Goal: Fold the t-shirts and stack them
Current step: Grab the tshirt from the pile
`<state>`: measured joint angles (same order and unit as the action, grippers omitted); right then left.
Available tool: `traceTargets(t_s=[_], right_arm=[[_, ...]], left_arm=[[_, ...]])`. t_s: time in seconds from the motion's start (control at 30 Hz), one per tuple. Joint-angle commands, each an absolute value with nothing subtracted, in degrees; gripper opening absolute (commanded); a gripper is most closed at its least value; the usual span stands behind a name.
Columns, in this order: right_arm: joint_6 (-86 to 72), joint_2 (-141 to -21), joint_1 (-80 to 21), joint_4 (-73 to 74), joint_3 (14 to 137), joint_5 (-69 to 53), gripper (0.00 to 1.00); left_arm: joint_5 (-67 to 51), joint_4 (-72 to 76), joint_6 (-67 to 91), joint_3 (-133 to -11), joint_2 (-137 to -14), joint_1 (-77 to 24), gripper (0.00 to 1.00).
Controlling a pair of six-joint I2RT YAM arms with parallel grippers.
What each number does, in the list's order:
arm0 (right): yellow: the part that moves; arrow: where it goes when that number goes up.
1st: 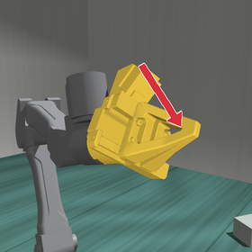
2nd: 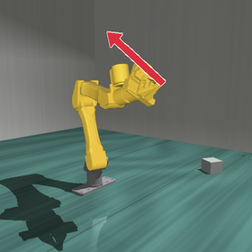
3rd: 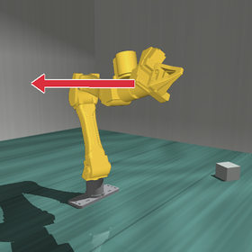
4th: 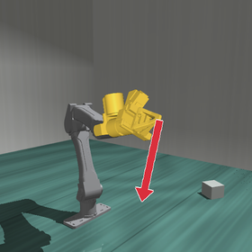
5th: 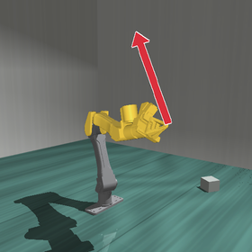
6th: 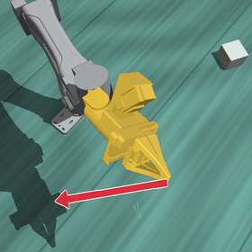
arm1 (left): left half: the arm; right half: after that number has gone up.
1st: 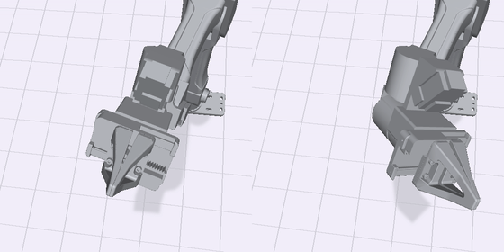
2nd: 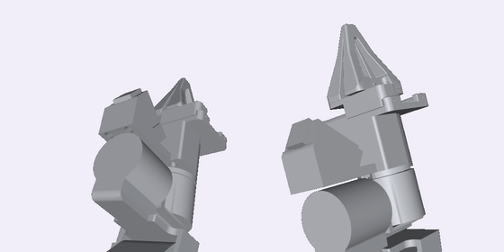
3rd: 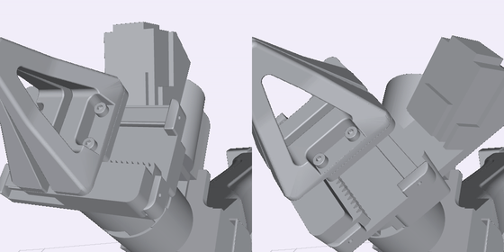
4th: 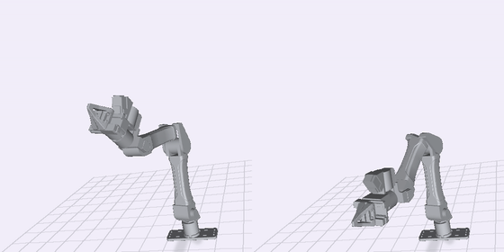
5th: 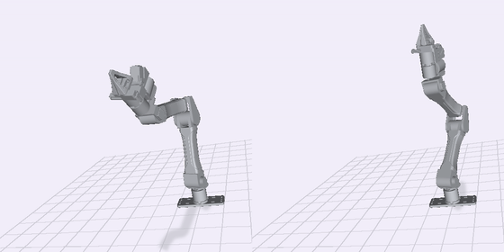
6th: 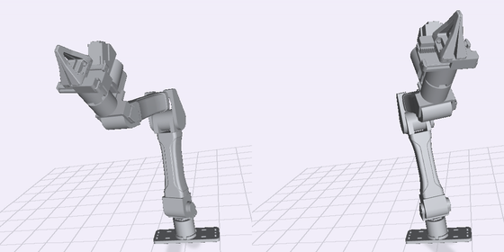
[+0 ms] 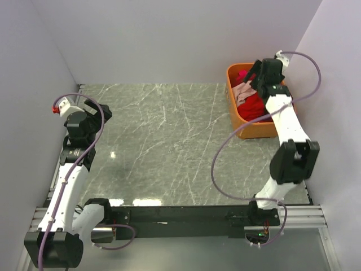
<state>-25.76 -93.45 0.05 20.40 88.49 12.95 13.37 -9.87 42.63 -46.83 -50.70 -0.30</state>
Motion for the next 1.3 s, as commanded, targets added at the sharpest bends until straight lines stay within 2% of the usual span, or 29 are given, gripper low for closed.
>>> traceTargets(t_s=[0.0,0.03,0.27,0.47,0.53,0.63,0.7,0.73,0.77,0.8,1.13,1.27], right_arm=[[-23.2,-101.6,2.4,25.0,99.3,8.8,0.90],[-23.1,-103.6,2.7,26.9,101.5,8.3,0.86],[-23.0,-117.4,4.0,32.5,117.0,11.2,0.84],[-22.9,-120.2,4.1,33.1,117.7,11.3,0.72],[-22.3,-120.1,4.1,31.6,116.8,10.6,0.59],[-22.1,-120.8,4.2,32.3,117.5,10.5,0.50],[-22.0,-121.2,4.1,32.3,118.2,11.3,0.38],[-21.9,-121.3,4.2,32.7,118.6,11.4,0.20],[-21.5,-121.0,4.2,32.6,119.0,11.3,0.13],[-21.4,-120.7,4.1,32.5,119.3,10.7,0.02],[-18.9,-106.4,2.6,25.3,117.9,7.6,0.00],[-17.9,-100.3,1.3,23.0,120.8,7.2,0.00]], left_arm=[[13.6,-6.3,41.1,-46.3,-51.5,-0.3,1.00],[13.4,-6.3,41.0,-46.4,-51.9,-0.3,0.99],[14.2,-6.9,40.4,-46.9,-53.4,-0.3,0.99],[14.9,-6.6,40.5,-46.8,-53.5,-0.3,0.99],[15.2,-6.6,40.6,-46.8,-53.6,-0.3,0.99],[15.5,-7.3,40.6,-47.1,-54.1,-0.3,1.00],[15.6,-7.7,40.7,-47.2,-54.1,-0.3,0.99],[15.6,-7.9,40.7,-47.3,-53.9,-0.2,0.99],[15.6,-8.2,40.7,-47.3,-53.7,-0.2,0.99],[15.7,-8.3,40.7,-47.4,-53.4,-0.2,0.99],[14.6,-7.7,41.3,-46.6,-50.5,-0.2,0.99],[14.0,-8.1,41.4,-46.6,-50.2,-0.3,0.99]])
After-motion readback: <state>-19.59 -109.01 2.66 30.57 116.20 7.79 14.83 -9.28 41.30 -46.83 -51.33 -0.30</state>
